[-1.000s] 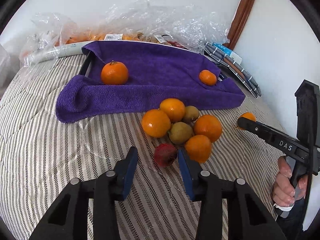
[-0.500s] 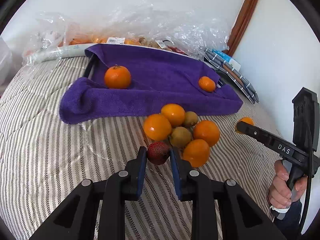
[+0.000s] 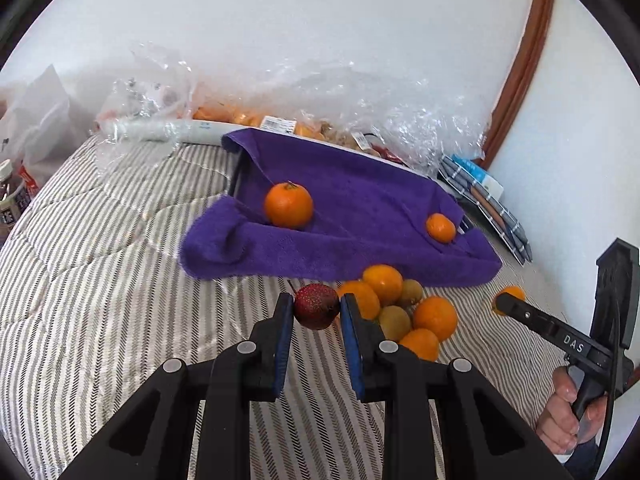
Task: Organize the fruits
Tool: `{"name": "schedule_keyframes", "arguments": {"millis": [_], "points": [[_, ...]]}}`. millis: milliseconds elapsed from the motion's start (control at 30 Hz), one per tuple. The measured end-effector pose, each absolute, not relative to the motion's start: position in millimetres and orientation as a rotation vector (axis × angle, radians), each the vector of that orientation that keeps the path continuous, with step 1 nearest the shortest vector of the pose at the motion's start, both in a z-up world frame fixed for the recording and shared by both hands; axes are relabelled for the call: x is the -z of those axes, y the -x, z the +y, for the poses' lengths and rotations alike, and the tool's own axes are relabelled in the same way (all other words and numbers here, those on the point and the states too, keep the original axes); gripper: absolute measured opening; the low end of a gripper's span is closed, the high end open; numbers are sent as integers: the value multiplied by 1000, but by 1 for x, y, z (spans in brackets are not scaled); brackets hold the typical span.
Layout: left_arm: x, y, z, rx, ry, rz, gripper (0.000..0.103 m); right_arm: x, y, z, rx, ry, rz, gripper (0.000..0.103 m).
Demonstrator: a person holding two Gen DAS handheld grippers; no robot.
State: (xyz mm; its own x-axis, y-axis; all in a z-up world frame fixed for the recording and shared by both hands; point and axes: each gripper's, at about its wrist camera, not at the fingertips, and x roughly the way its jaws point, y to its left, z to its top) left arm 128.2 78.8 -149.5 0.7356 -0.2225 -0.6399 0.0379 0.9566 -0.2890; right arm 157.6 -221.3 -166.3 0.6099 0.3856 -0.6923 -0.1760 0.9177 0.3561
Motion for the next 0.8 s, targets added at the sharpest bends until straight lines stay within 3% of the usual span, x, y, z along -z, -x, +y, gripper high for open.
{"name": "schedule_keyframes", "arguments": {"millis": [800], "points": [[142, -126, 89, 76, 290, 684, 23, 162, -156, -229, -324, -307, 818, 38]]}}
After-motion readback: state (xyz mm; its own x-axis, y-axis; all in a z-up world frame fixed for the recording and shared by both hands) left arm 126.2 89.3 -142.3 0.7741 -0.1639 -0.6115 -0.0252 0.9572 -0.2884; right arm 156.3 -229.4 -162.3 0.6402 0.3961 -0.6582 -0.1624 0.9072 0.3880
